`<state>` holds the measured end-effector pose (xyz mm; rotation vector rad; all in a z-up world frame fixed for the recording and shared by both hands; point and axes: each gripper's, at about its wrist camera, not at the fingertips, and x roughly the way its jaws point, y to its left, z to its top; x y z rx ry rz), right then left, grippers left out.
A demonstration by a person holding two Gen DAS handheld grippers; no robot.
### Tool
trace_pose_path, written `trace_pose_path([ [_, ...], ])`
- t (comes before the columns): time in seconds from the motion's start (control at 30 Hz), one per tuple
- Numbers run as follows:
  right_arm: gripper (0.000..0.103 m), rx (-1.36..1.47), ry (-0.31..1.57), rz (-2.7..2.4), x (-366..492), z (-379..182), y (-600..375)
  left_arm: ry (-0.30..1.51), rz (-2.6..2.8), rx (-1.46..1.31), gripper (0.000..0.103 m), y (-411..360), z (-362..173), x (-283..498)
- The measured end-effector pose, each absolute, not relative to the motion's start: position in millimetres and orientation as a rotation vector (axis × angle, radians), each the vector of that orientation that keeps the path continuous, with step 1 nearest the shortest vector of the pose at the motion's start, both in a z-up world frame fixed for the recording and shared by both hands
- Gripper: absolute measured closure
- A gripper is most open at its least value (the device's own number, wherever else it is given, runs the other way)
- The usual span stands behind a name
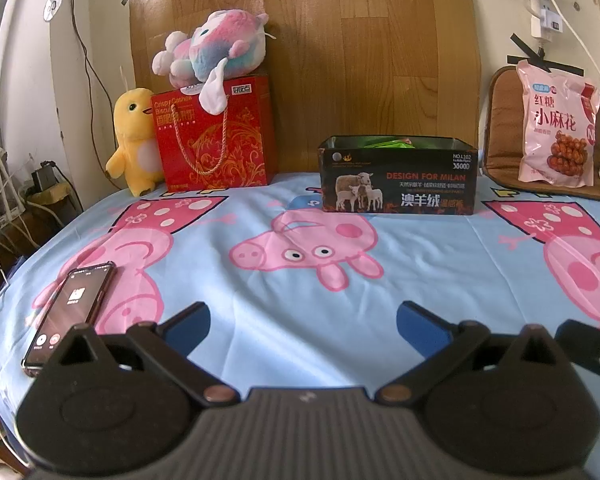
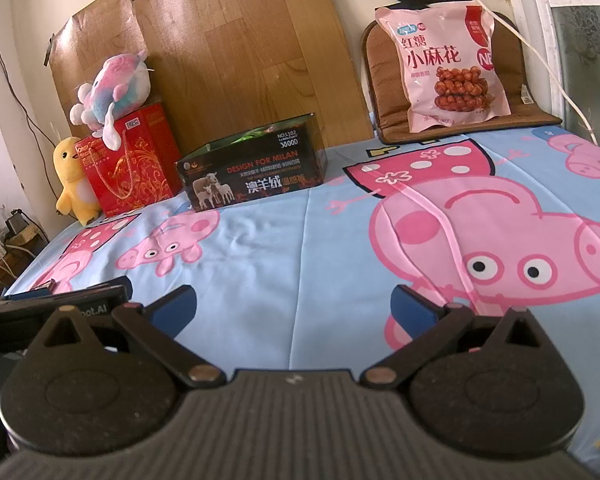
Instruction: Organize snacks
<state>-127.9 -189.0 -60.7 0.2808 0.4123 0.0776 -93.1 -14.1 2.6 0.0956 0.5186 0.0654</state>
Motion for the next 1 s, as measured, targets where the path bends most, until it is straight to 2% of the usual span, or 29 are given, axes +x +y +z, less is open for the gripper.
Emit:
trace_pose_path([
  [0.5, 0.0, 0.281, 0.413, 0.08, -127, -61, -189, 0.516, 0.063, 0.082, 0.0, -12, 4, -93],
  [1.0, 0.0, 0.245, 0.36, 0.107, -134, -56, -184, 0.425, 0.061, 0.074, 0.0, 2, 32, -105],
])
